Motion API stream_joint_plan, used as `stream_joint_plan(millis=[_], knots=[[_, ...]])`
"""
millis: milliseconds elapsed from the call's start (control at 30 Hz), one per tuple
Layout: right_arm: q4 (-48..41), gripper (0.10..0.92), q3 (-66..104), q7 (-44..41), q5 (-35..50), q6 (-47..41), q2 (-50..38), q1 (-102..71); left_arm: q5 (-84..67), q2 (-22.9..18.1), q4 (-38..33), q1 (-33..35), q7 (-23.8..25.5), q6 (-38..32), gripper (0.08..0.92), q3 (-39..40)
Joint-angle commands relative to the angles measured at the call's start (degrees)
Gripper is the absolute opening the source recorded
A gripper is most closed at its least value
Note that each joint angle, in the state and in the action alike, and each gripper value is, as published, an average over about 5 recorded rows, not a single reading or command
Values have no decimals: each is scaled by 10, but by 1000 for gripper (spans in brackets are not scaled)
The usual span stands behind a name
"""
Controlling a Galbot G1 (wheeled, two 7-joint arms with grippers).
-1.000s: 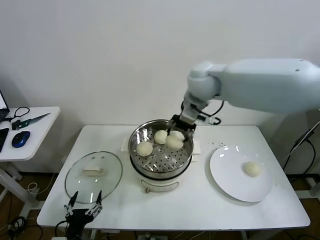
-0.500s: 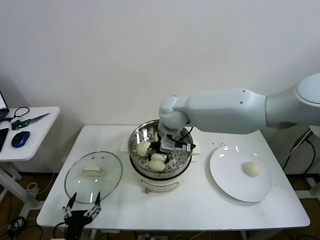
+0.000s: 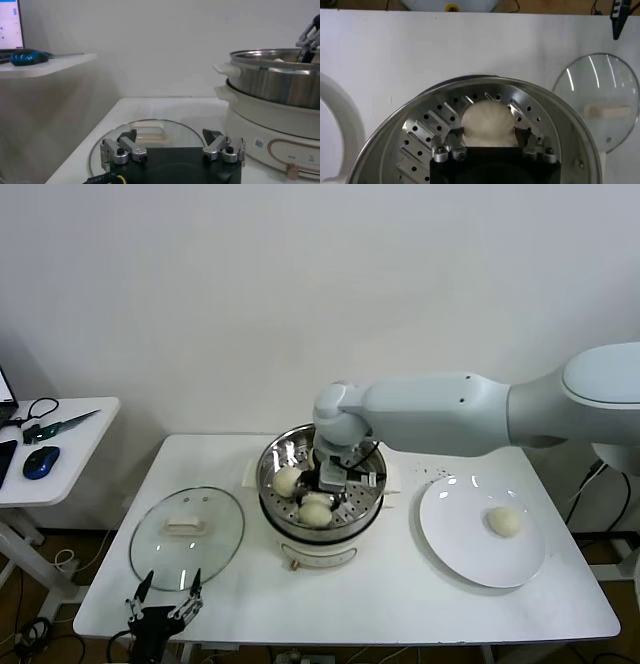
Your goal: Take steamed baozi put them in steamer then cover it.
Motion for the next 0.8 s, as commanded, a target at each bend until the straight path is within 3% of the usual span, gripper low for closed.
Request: stream_joint_plan(millis=[33, 200, 333, 533, 800], knots=[[-13, 808, -30, -63, 111, -4, -41, 99, 1, -1, -1, 0, 0, 1, 823, 0], [-15, 822, -112, -122, 273, -108, -148, 192, 1, -2, -4, -1, 2, 2, 823, 2], [-12, 823, -171, -118, 310, -187, -261, 222, 0, 0, -3, -7, 3, 3, 823, 3], [-29, 823, -187, -100, 275, -251, -402, 156, -2, 5, -5, -10, 4, 4, 823, 6], [-120, 823, -2, -87, 142, -256, -461, -72, 2, 2, -5, -9, 11, 6, 823, 8]])
